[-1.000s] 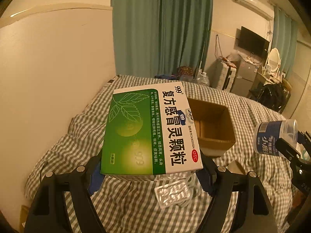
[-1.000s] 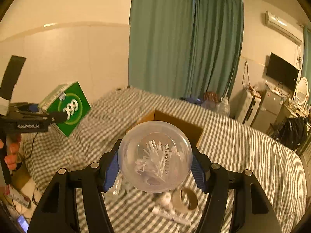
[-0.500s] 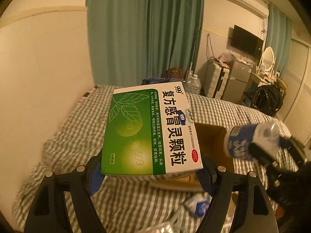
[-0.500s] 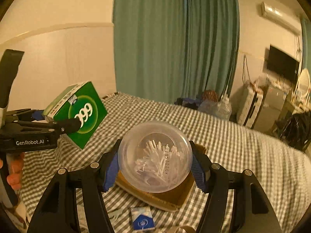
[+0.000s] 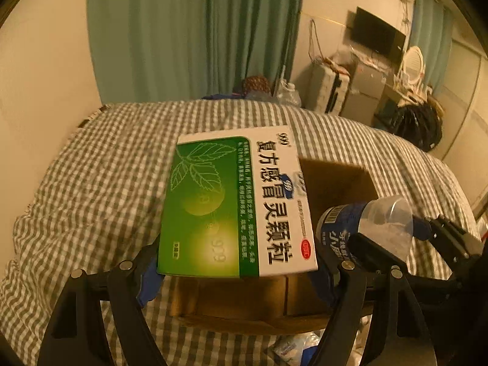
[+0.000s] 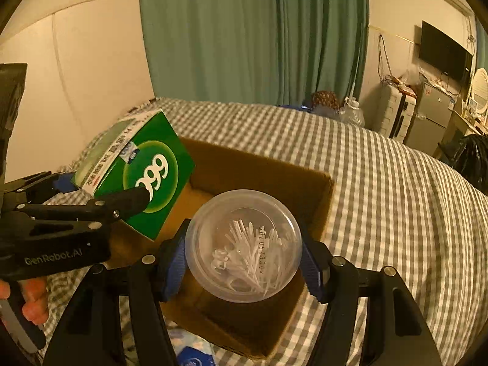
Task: Organize objects
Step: 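Carry both items into the cardboard box and open both tools, then move the left tool to the silver blister pack while the right tool reaches the tape roll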
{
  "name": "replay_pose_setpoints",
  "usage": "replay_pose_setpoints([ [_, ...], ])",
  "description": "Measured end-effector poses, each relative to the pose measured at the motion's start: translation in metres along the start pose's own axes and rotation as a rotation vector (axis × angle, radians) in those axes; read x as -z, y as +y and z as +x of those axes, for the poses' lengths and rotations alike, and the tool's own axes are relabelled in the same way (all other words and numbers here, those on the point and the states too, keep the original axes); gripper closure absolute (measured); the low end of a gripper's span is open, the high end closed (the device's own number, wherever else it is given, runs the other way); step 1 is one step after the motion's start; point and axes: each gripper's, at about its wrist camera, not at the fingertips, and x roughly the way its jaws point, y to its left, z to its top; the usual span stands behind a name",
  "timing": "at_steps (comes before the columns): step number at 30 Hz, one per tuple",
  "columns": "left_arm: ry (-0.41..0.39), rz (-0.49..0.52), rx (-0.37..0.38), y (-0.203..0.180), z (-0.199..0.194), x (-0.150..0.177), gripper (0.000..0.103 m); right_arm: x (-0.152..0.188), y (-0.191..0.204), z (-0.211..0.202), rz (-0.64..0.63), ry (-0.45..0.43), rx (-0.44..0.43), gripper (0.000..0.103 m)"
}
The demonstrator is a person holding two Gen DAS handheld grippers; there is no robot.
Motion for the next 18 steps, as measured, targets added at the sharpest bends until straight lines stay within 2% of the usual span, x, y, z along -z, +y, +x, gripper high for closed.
replay_pose_setpoints([
  [2, 0.046, -0.036, 0.041, -0.002, 0.005, 0.004, 0.021, 0.005, -0.002, -0.004, 0.0, 0.006, 0.008, 0.039],
  [4, 0.07, -0.07, 0.068, 0.0, 0.004, 0.005, 0.02, 0.008, -0.006, -0.016, 0.008, -0.01, 0.01, 0.022],
  [6, 0.067, -0.099, 0.075, 0.002, -0.002, 0.006, 0.017, 0.009, -0.01, -0.033, 0.021, -0.045, 0.011, 0.018],
  [11, 0.017, -0.137, 0.031, -0.001, -0.043, -0.002, 0.001, 0.003, -0.011, -0.083, 0.021, -0.093, 0.029, 0.016],
  [15, -0.032, -0.111, -0.021, -0.007, -0.083, -0.008, 0.0, 0.001, 0.001, -0.135, 0.037, -0.146, 0.041, 0.008],
  [18, -0.073, -0.086, -0.04, -0.016, -0.123, -0.004, 0.0, -0.003, 0.003, -0.177, 0.04, -0.192, 0.013, 0.001],
])
